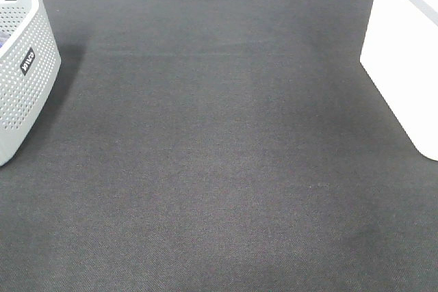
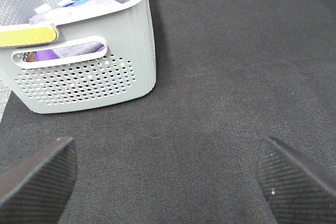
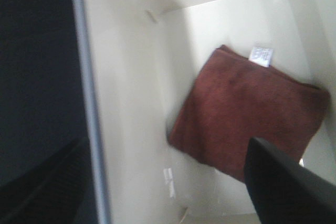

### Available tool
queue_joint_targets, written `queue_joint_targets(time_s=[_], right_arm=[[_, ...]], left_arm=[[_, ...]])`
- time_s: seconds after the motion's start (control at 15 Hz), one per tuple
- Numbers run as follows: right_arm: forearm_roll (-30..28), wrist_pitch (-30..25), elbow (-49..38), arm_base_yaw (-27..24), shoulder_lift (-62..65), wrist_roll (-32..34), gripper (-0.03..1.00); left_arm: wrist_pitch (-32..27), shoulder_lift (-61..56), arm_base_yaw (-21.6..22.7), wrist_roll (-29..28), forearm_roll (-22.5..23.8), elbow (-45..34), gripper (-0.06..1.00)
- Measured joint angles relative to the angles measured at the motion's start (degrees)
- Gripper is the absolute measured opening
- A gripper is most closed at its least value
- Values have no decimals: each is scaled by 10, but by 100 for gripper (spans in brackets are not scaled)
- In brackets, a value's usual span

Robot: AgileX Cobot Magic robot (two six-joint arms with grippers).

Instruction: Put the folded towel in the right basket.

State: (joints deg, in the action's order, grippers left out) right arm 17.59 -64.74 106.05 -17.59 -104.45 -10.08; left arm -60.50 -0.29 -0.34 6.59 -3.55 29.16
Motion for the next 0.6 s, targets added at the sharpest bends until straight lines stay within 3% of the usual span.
queue_joint_targets(time_s=[0.2, 0.6], right_arm=[[-5, -41, 0, 58, 25, 0, 76], [-13, -47, -26, 116, 88, 7, 76]], left_arm=[[0, 0, 0, 0, 0, 0, 88], [0, 0, 0, 0, 0, 0, 88]])
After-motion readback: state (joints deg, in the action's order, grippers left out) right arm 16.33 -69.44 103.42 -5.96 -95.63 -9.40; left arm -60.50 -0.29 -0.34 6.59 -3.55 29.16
